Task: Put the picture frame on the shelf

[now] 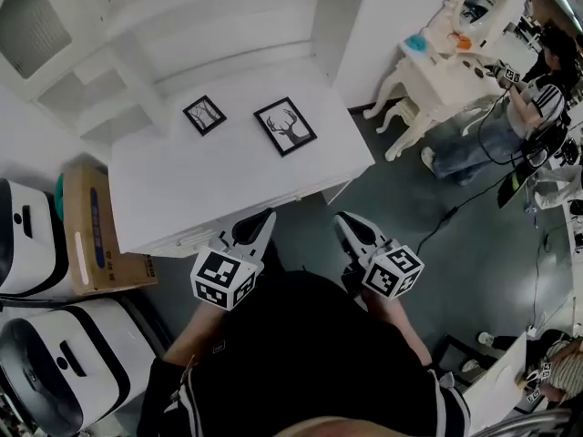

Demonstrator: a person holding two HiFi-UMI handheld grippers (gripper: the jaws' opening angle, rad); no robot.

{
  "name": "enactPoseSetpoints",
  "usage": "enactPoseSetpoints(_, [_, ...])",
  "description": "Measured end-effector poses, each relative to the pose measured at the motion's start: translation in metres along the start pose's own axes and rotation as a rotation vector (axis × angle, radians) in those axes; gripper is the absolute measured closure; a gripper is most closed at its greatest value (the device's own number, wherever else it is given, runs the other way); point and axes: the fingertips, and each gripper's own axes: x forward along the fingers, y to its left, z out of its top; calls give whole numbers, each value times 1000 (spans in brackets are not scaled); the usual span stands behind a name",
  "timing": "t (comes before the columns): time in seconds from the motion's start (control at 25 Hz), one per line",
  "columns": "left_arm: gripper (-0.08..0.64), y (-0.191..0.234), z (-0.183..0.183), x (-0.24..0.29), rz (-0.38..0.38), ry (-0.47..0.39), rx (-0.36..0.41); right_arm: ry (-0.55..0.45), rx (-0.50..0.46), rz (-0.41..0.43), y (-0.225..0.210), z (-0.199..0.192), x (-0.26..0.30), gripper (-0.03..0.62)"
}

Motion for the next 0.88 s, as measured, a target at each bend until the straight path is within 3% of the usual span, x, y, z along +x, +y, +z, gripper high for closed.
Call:
enactPoseSetpoints(0.24, [555, 76, 27, 26, 10, -5, -15, 35, -9, 47, -9, 34, 96, 572])
enactPoseSetpoints(0.48, [555, 126, 29, 36, 61, -9, -67, 122, -18, 81, -15, 41, 158, 572])
enactPoseSetpoints(0.72, [555, 141, 24, 58, 90, 3, -129, 195, -21, 125, -28, 43, 185, 572])
enactPoseSetpoints(0.88, [555, 148, 29, 79, 150, 9, -136, 220, -6, 165, -55, 51, 194, 572])
